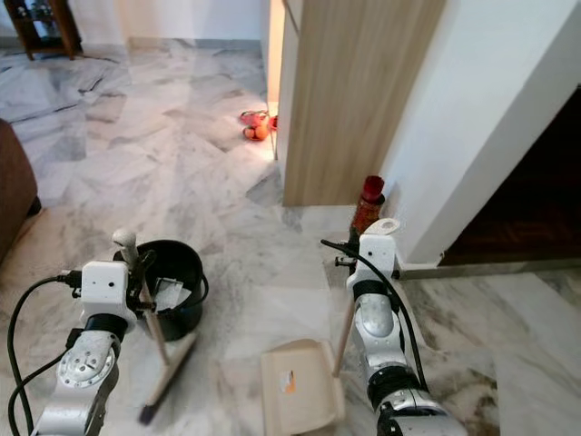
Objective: Sweep floor
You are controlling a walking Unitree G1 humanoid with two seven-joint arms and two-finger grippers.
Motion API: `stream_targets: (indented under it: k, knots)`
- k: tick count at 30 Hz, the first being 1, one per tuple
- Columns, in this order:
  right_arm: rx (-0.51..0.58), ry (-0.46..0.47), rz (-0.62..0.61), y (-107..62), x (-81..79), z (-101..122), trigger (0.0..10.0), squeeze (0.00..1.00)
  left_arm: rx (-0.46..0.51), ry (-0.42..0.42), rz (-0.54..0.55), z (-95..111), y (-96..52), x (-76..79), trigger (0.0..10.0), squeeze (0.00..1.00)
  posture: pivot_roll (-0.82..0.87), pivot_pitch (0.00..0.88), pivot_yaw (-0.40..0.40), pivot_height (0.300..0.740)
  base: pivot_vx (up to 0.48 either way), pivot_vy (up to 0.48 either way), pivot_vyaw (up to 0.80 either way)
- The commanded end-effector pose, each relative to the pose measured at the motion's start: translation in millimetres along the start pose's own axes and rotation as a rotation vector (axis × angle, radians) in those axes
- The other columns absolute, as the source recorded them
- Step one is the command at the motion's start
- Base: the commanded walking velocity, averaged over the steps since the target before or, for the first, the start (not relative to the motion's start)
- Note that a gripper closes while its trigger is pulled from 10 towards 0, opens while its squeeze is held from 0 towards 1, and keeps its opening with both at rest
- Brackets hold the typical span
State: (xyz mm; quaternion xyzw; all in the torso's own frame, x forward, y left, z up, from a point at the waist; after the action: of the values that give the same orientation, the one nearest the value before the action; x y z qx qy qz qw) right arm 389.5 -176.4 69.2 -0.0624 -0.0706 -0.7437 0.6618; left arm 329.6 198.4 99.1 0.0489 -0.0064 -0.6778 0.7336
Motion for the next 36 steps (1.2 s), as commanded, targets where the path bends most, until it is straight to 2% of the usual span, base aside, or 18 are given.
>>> stream_targets:
  k: [1, 36]
  knots:
    - [0.013, -0.007, -0.002, 3.4, 1.5, 5.2, 10.0, 0.0, 0.022, 0.005, 0.003, 5.8, 2.2, -0.5, 10.0, 0.0, 0.05, 0.044, -0.086, 0.74, 0.0, 0.0, -0.8]
    - [0.015, -0.01, -0.001, 4.5, 1.7, 6.5, 10.0, 0.0, 0.028, -0.004, -0.002, 6.9, 4.0, 1.8, 10.0, 0.0, 0.05, 0.038, -0.084, 0.74, 0.0, 0.0, -0.8]
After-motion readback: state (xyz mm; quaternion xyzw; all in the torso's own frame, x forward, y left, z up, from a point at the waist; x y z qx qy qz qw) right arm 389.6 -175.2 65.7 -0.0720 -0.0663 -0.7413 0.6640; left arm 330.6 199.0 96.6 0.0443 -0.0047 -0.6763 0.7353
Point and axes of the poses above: a point about 5 cm out from each wrist's last joint towards the gripper, its own y axis pointing out of the wrist towards the gripper, its own z axis along the axis of the wrist's last joint, x = y × z, the point moved 6 cm from there along y, pointing out of the wrist towards the gripper, and after that the axes turned 8 degrees about -y, right-handed, at the moved point
